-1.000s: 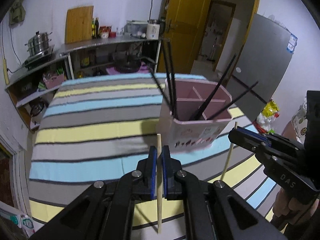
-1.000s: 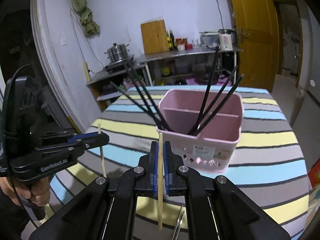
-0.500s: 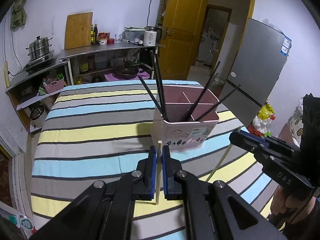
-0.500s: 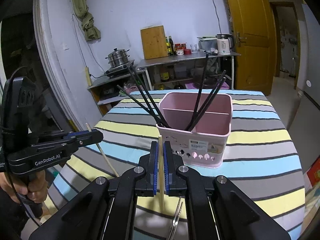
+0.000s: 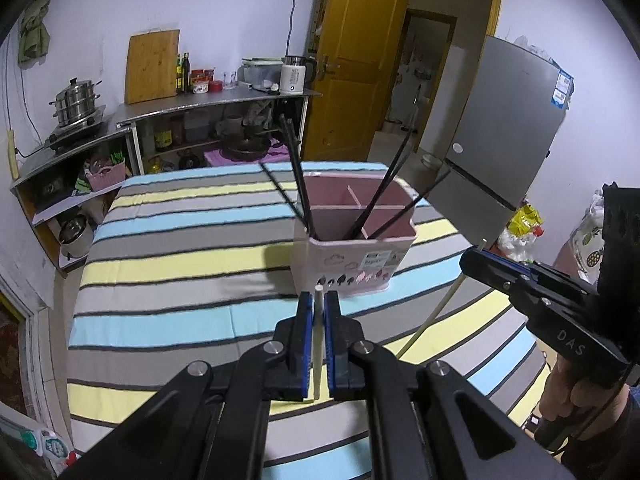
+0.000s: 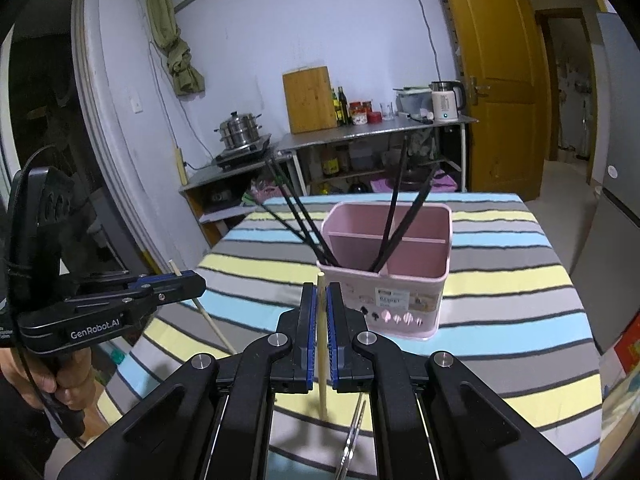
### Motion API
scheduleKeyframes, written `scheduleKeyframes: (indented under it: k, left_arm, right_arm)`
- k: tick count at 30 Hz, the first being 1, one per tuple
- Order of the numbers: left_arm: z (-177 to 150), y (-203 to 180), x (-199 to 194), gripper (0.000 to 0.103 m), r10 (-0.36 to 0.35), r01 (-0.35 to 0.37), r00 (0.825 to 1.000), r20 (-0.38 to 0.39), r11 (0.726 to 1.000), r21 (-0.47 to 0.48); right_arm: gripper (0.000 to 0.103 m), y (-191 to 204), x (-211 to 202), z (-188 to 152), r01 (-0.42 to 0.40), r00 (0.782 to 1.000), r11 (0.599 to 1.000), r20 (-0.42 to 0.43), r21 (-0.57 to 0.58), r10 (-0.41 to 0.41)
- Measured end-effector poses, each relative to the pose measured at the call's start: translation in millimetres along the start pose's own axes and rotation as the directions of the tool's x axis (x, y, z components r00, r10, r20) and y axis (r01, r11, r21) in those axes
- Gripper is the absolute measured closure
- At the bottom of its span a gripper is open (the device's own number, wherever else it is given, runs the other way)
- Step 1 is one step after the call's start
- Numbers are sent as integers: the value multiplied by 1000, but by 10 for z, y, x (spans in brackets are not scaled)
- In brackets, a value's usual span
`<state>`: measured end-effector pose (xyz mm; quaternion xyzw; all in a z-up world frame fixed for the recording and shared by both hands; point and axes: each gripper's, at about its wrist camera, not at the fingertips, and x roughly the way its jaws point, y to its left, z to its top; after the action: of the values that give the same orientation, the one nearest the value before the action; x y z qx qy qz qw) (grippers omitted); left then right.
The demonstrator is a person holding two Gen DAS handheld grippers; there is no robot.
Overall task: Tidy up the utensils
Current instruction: 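Lower both wooden chopsticks into the pink basket compartments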
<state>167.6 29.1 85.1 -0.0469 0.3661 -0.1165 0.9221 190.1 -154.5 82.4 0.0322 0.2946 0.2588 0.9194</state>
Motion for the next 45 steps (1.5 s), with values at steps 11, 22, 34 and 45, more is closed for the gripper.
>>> scheduleKeyframes:
  k: [11, 22, 34, 45]
  left_arm:
    - [464, -22, -45, 97, -44, 45, 997, 60, 999, -26]
    - [1040, -21, -13, 97, -57, 65, 987, 152, 997, -50]
    - [1184, 29, 429, 97, -42, 52, 989, 142, 997, -65]
    - [991, 53, 807, 97, -41, 45, 997, 73, 997, -61]
  right_arm:
    - [98, -119, -113, 396, 28, 994, 1000, 101, 10, -29]
    - [98, -204, -119, 904, 51, 971, 998, 231, 47, -60]
    - [98, -330, 246, 963, 81, 968, 994, 231, 66, -95]
    - [98, -389, 570, 750, 90, 983, 995, 155, 48, -96]
